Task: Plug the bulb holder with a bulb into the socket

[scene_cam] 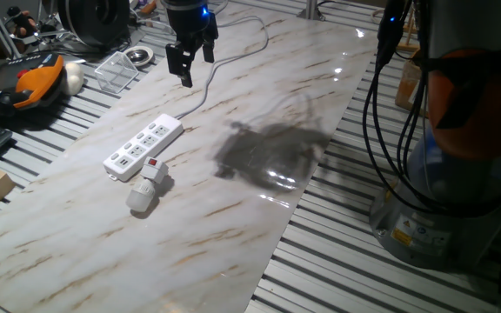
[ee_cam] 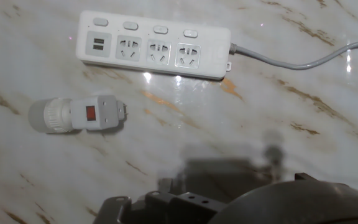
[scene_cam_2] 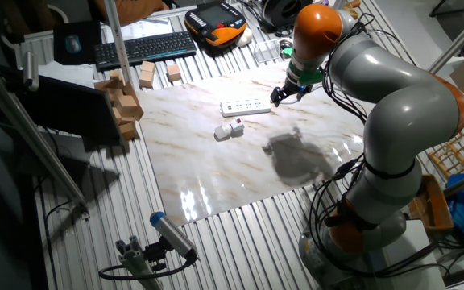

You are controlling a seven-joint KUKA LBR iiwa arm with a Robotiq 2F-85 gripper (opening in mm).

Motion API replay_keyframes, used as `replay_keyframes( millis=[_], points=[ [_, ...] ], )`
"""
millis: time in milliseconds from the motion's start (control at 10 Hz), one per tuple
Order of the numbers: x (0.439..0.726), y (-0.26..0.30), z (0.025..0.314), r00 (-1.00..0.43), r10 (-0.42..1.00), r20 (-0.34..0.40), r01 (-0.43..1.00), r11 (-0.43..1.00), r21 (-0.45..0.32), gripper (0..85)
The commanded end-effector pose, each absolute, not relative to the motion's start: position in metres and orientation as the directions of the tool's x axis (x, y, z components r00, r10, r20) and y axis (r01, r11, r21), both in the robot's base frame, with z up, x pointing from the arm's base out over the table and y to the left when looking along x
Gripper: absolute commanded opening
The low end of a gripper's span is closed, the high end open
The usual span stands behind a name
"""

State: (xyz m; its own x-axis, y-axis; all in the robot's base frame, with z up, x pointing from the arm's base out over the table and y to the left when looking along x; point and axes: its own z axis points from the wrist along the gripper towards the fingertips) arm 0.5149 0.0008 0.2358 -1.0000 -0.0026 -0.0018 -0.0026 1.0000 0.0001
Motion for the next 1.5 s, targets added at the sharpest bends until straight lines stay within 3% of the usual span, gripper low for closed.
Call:
replay_keyframes(
  millis=[0,1400],
  points=[
    [0.5149,0.0007,0.2357,-0.907,-0.295,0.300,-0.316,0.949,-0.021,0.0],
    [0.5147,0.0007,0.2358,-0.908,-0.297,0.297,-0.317,0.948,-0.022,0.0]
  ],
)
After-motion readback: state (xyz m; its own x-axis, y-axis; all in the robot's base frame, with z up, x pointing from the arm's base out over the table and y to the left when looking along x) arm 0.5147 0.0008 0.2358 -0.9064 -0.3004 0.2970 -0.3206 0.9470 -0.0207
